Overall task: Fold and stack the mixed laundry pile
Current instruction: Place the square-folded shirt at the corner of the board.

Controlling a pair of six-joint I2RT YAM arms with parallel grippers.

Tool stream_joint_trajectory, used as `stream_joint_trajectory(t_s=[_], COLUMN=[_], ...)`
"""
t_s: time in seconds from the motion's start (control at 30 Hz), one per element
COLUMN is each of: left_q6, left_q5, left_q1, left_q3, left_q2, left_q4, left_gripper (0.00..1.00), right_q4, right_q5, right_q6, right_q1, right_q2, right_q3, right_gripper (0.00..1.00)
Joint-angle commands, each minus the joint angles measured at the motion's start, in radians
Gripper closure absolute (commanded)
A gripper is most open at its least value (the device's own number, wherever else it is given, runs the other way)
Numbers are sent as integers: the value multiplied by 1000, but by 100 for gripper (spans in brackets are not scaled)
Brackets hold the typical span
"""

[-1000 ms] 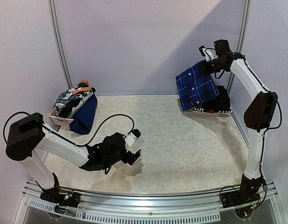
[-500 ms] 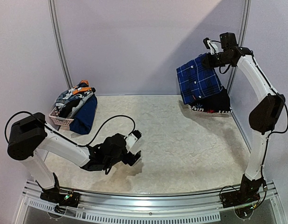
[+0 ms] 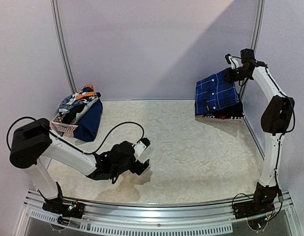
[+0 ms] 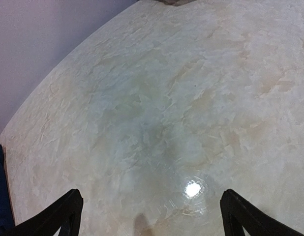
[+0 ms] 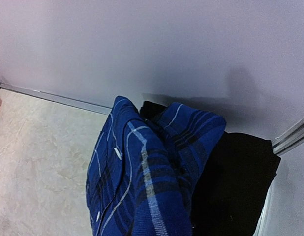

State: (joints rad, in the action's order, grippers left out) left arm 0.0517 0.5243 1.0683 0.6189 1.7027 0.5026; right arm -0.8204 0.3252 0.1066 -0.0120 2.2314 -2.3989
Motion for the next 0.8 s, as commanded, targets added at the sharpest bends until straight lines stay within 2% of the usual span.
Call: stream_joint_trajectory(t_s=[0.0, 0.3, 0.77], left_q6=[2, -7, -15], left_q5=[-11, -11, -24], left_q1=[-14, -14, -14], left_q3=[37, 71, 116], left_q2=[25, 50, 95], left_q4=[-17, -42, -54], left_gripper=[0, 1, 0], right_q4=[88, 153, 248], right_q5=[16, -61, -186], right_q6=[47, 127, 271], right_q1=[-35, -102, -106], right_q2=[61, 137, 201], right_q3=[-79, -88, -89], right_gripper=[100, 100, 100])
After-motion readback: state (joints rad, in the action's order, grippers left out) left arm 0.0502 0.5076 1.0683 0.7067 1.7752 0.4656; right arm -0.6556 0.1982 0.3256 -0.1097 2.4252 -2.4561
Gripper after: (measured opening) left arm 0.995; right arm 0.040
